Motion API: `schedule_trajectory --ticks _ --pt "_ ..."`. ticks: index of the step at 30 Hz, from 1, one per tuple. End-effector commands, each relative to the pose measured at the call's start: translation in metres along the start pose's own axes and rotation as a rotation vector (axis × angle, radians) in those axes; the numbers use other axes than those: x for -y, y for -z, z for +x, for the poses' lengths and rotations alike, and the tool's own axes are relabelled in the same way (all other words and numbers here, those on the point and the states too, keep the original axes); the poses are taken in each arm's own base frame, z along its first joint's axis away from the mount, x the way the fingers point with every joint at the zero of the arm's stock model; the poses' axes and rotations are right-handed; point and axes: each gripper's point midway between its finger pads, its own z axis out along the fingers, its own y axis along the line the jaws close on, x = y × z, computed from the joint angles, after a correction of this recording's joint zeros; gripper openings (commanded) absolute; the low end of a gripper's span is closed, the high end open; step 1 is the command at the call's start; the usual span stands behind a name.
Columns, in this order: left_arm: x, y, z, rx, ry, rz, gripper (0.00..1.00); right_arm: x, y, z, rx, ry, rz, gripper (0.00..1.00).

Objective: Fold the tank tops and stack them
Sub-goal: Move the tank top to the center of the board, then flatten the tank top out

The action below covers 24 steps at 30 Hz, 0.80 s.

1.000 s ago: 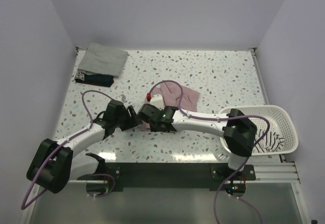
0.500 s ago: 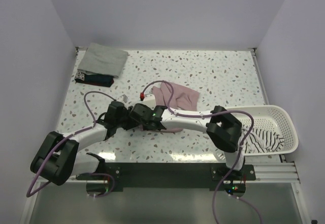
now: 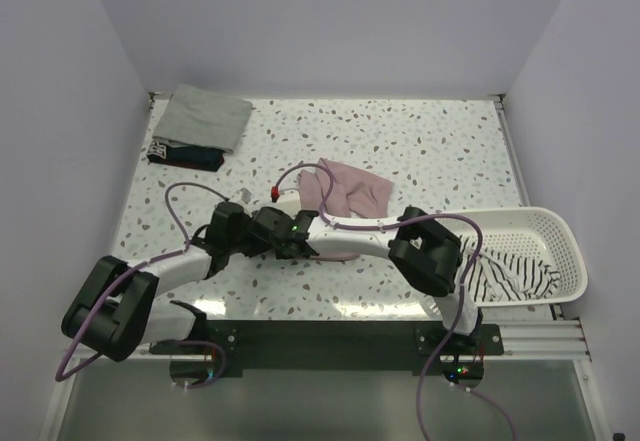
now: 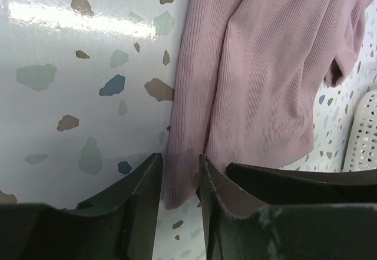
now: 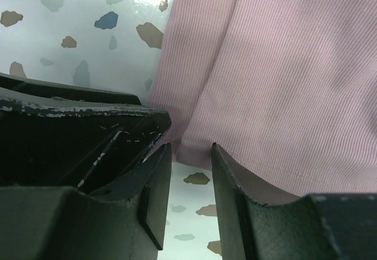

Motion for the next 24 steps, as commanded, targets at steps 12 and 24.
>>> schedule_trajectory --ticks 12,24 --pt "-0.053 0.001 0.052 -0.127 -0.012 -0.235 0.37 0.004 0.004 -0.009 0.033 -0.064 0.004 0.06" --pt "-0.058 -0.003 0.054 -0.133 0.009 -0.310 0.00 0.056 0.067 -0.051 0.147 -0.191 0.024 0.00"
